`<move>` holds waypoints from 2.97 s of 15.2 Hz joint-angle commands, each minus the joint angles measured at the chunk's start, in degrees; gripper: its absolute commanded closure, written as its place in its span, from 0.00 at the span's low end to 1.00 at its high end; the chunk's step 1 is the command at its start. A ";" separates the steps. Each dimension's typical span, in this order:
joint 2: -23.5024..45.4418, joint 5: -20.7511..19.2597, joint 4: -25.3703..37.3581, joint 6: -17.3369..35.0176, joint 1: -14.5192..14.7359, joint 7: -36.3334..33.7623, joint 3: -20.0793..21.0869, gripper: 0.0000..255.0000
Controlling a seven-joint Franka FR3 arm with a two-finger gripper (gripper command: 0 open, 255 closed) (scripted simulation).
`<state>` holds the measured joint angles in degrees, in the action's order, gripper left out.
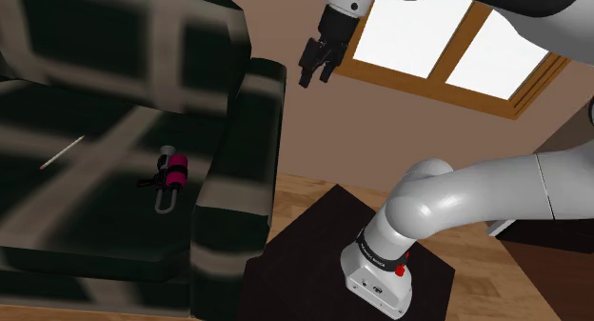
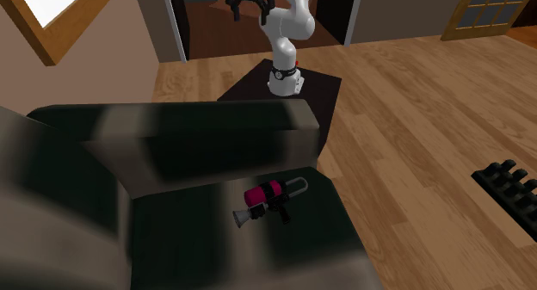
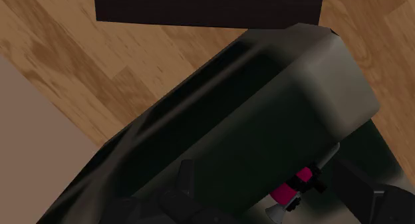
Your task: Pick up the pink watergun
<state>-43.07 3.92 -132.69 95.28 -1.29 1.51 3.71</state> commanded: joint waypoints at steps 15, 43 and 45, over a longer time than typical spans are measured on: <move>29.27 -3.56 9.35 15.38 3.88 7.69 4.92 0.00; 91.63 -22.72 60.75 14.92 19.10 17.54 9.67 0.00; 96.86 -23.66 67.15 13.12 20.98 19.13 9.52 0.00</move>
<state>50.84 -19.25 -69.35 109.66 18.56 19.89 13.29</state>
